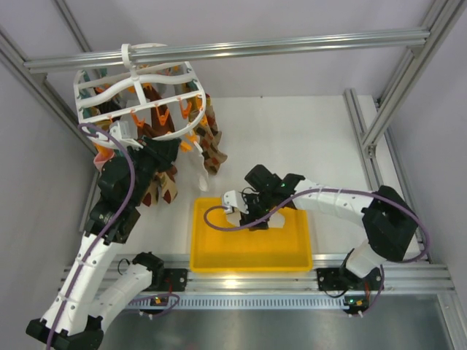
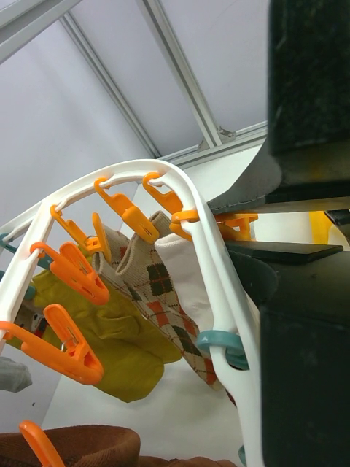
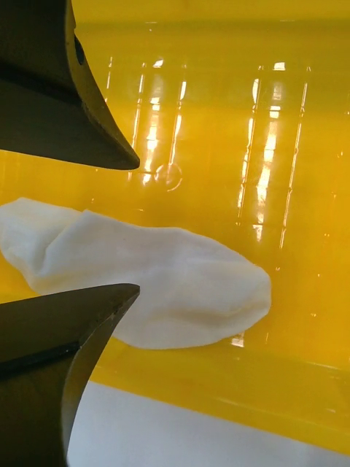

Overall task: Clip the socks to the hanger
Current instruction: Pick up the sock from the bin.

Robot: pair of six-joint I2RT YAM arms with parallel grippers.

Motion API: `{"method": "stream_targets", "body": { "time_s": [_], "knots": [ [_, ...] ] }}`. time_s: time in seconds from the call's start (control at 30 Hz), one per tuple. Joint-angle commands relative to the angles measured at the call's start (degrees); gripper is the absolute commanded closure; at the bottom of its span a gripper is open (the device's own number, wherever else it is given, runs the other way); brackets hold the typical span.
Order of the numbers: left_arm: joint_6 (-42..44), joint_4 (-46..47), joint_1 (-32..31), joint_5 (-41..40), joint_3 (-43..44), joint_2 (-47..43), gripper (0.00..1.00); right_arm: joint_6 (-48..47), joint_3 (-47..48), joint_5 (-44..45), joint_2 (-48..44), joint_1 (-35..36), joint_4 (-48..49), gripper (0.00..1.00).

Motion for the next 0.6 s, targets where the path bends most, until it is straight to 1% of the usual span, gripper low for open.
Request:
{"method": "stream_targets", "body": {
  "time_s": [0.0,0.13,0.3,0.47,0.57],
  "knots": [
    [1.51,4.27,0.60,-3.39,-0.40,0.15,1.00,2.49,3.25,3.65,3.41,4.21,4.41,0.37],
    [1.69,3.92,0.60,-3.82,-0.57,-0.38,1.00,5.65,5.79,6.64,8.07,7.64,7.92,0.38],
    [1.60,3.21,0.60,-3.91,-0.66,-0.91,1.00,6.45,8.34,10.94,13.96,8.70,10.83,0.41],
    [1.69,2.95,0.60,-4.00,-0.75,-1.17,1.00,6.54,11.42,12.27,16.43,8.70,10.22,0.44],
    [1.69,3.30,0.60,-4.00,-1.10,-1.26,1.00,6.19,12.83,10.79,18.36,8.70,7.76,0.49]
  ]
}}
